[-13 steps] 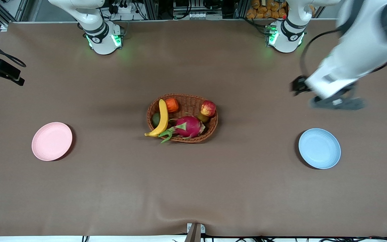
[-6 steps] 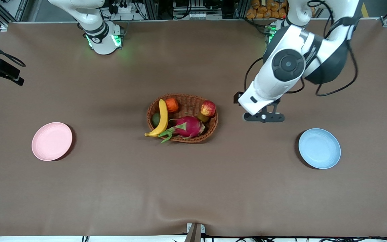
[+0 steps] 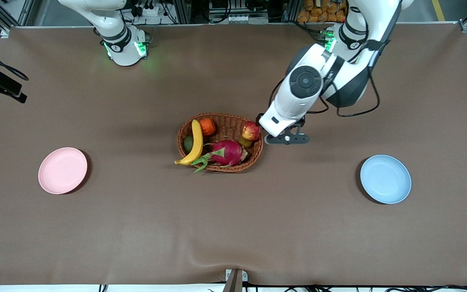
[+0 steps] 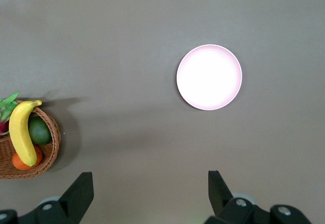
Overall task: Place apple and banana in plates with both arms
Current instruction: 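Lower the left gripper and close it on the red apple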
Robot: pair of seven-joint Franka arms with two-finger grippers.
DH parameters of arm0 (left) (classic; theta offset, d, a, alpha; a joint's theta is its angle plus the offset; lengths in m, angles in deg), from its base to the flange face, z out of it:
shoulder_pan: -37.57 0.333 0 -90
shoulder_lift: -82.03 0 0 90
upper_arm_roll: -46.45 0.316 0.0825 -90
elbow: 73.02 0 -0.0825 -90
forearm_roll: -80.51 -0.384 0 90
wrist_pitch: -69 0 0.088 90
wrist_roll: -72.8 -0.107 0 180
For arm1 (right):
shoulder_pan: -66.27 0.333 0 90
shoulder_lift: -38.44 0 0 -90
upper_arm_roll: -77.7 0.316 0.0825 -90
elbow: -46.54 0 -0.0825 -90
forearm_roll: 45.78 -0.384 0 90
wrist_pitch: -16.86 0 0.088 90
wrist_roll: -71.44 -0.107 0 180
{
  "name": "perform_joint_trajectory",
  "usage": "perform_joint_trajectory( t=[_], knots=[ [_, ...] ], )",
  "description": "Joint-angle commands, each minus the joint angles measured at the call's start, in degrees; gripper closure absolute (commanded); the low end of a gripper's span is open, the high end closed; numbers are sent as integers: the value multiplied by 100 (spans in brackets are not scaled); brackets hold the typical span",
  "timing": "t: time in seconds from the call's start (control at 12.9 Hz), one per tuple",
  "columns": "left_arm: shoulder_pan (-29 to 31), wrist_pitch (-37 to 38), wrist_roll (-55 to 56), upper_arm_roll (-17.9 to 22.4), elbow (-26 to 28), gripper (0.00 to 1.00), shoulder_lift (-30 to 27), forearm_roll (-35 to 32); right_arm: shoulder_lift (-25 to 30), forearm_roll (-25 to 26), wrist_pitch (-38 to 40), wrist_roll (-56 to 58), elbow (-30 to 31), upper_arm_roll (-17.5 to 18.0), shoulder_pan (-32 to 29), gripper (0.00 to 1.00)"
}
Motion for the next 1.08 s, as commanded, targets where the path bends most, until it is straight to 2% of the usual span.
perform_joint_trajectory(
  t=[0.0, 0.08, 0.85, 0.93, 1.01],
  knots=[
    [-202, -447, 62, -19, 19, 0, 243, 212, -56, 44, 88, -90, -141, 20, -15, 0],
    [-325, -641, 149, -19, 27, 0, 305, 387, -56, 53, 88, -90, -141, 20, -15, 0],
    [-687, -1504, 431, -10, 203, 0, 991, 337, -56, 44, 79, -99, -150, 20, -33, 0],
    [-687, -1522, 362, -10, 203, 7, 1061, 328, -56, 44, 88, -99, -142, 20, -24, 0],
    [-687, -1522, 335, -10, 203, 28, 1079, 284, -56, 44, 96, -99, -141, 20, -24, 0]
  ],
)
